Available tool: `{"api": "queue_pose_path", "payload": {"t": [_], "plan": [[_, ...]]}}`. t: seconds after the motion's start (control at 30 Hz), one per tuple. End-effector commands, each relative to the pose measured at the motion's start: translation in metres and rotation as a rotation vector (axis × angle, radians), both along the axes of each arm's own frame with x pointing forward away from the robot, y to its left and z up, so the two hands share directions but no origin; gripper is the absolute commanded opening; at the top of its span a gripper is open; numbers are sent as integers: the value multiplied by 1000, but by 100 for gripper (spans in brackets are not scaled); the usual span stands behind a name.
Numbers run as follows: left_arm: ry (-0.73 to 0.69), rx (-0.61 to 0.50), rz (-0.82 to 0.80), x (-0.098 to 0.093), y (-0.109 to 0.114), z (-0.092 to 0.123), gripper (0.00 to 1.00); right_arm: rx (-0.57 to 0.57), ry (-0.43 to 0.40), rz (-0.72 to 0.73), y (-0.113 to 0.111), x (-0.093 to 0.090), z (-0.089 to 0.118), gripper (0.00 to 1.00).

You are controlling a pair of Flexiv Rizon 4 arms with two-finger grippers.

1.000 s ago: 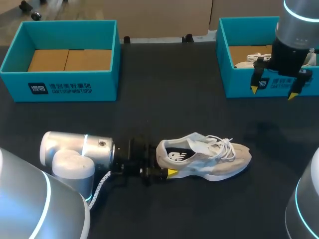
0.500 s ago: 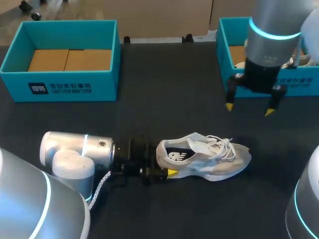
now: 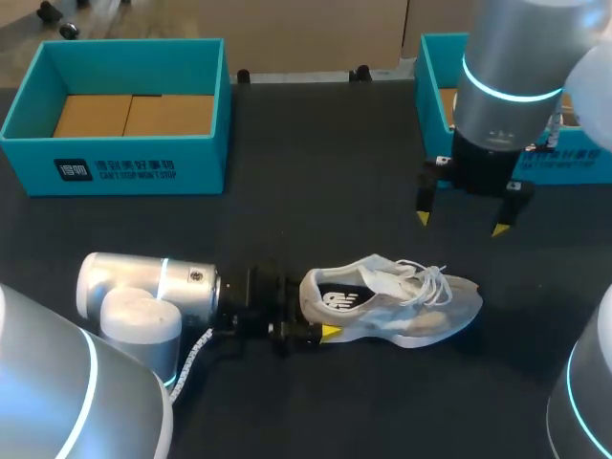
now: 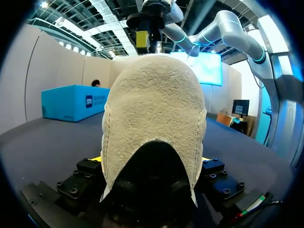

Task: Take the shoe out of the shoebox, open the shoe tongue, remove and reinsert the insole, then place the shoe into the shoebox

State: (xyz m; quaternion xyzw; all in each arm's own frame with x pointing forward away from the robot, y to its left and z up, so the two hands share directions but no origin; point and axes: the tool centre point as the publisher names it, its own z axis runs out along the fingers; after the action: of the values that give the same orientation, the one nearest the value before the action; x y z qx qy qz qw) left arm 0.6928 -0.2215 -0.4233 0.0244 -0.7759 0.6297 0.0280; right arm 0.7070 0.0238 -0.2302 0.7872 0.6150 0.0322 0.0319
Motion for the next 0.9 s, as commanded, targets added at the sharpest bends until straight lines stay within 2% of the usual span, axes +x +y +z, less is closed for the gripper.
{"api": "queue_pose_path", "payload": {"t": [0.03, 0.17, 0.3, 0.33, 0.63, 0.73, 0.9], "plan": [[-1, 2, 2, -1, -4, -5, 0, -81, 39, 56, 32, 2, -9, 100], [-1, 2, 2, -1, -4, -5, 0, -186, 68, 118, 71, -1, -17, 100], [-1, 2, 2, -1, -4, -5, 0, -312, 119, 116, 94, -3, -21, 100], [-1, 2, 2, -1, -4, -5, 0, -308, 116, 126, 99, -4, -21, 100], [-1, 2, 2, -1, -4, -5, 0, -401, 115, 107, 128, -13, -27, 100], [-1, 2, 2, -1, -4, -5, 0, -433, 85, 96, 137, -17, -35, 100], [-1, 2, 2, -1, -4, -5, 0, -499, 100, 60, 140, -18, -53, 100]]}}
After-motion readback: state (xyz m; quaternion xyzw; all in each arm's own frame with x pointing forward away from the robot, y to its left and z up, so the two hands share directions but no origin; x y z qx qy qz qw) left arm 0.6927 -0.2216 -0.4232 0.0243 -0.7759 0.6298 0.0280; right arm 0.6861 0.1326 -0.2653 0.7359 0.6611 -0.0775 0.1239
